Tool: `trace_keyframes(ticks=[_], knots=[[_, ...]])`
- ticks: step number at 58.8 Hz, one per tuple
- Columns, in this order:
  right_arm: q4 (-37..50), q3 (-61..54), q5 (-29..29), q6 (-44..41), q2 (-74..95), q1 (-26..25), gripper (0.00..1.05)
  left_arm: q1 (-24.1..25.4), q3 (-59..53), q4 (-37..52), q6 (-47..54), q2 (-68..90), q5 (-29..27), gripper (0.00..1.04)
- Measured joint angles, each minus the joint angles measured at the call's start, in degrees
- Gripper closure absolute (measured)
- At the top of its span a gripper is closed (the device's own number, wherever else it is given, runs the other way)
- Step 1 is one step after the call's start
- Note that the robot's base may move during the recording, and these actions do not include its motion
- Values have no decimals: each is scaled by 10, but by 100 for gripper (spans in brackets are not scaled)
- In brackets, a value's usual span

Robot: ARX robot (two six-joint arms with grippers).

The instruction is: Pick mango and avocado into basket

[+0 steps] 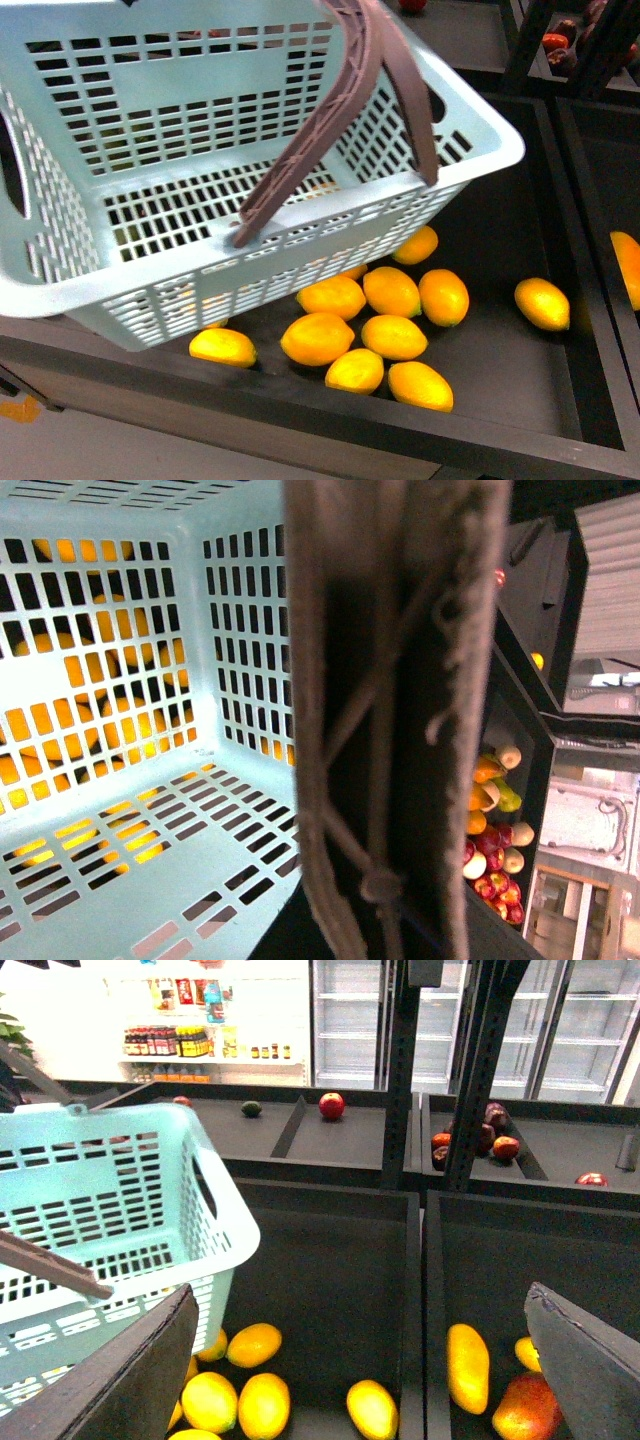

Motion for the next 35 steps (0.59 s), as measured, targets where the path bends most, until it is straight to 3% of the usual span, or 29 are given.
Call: trace_keyframes(ticks=[15,35], knots=[[0,0,0,0,0,0,8,-52,50,23,-4,21,4,99],[0,0,0,0,0,0,8,-56,58,24,-7,22,6,99]])
